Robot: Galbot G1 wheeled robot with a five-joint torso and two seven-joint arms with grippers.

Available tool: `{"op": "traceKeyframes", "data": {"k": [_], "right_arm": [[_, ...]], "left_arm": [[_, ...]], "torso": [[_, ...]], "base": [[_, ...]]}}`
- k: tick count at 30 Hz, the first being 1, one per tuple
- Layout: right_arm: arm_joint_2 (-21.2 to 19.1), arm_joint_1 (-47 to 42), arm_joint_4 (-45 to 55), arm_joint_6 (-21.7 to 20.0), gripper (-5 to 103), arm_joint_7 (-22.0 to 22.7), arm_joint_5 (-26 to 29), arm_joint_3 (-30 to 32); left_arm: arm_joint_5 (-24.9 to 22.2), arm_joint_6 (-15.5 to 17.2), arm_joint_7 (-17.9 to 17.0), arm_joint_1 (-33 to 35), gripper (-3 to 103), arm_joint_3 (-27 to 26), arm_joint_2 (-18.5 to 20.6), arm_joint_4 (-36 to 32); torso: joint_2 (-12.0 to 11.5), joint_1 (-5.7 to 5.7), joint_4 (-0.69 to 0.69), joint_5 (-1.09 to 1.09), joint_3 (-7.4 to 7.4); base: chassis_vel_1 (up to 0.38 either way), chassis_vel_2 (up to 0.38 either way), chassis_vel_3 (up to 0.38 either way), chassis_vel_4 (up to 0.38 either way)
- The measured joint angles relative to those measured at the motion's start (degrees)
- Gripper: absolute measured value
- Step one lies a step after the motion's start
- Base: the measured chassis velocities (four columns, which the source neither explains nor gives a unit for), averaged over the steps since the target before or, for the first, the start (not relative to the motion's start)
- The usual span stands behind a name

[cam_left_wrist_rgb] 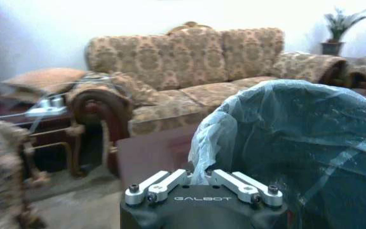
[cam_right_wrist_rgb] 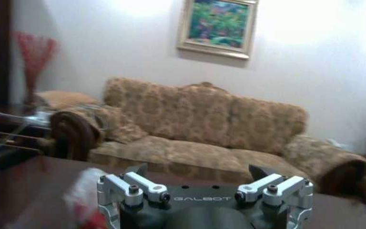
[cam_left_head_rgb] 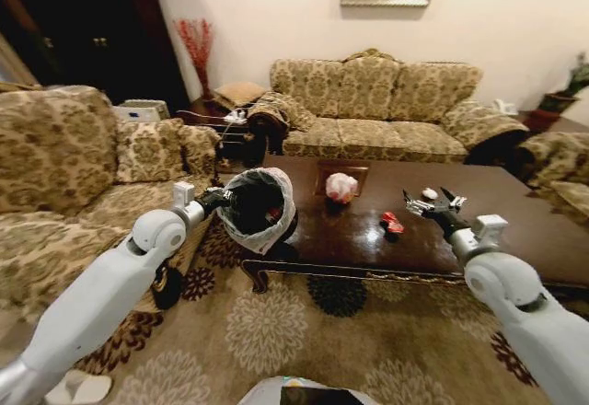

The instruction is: Move to the front of the table and place the trash on the table into the trash bin.

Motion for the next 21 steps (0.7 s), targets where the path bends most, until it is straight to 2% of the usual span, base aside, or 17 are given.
{"op": "traceKeyframes", "data": {"k": [9,15,21], "right_arm": [[1.92,-1.09,0.1,0.14,100,-0.88,-1.0,0.81],[2.47,0.06,0.07,-0.14,100,-1.1,-0.76,-0.34],[2.69,0.42,0.0,-0.2,100,-1.07,-0.66,-0.75]], "left_arm": [[-0.47,-0.84,-1.62,-0.41,3,0.53,-0.38,0.2],[-0.56,-0.88,-1.73,-0.45,3,0.6,-0.29,0.21],[-0.61,-0.88,-1.93,-0.42,3,0.31,0.17,0.19]], "torso": [[0.0,0.01,-0.06,0.01,0.0],[-0.01,0.0,0.03,0.01,0.0],[-0.01,-0.01,0.02,-0.01,0.0]], "base": [[-0.109,-0.117,-0.113,-0.114],[-0.007,-0.012,-0.01,-0.005],[-0.018,0.015,0.021,-0.029]]}}
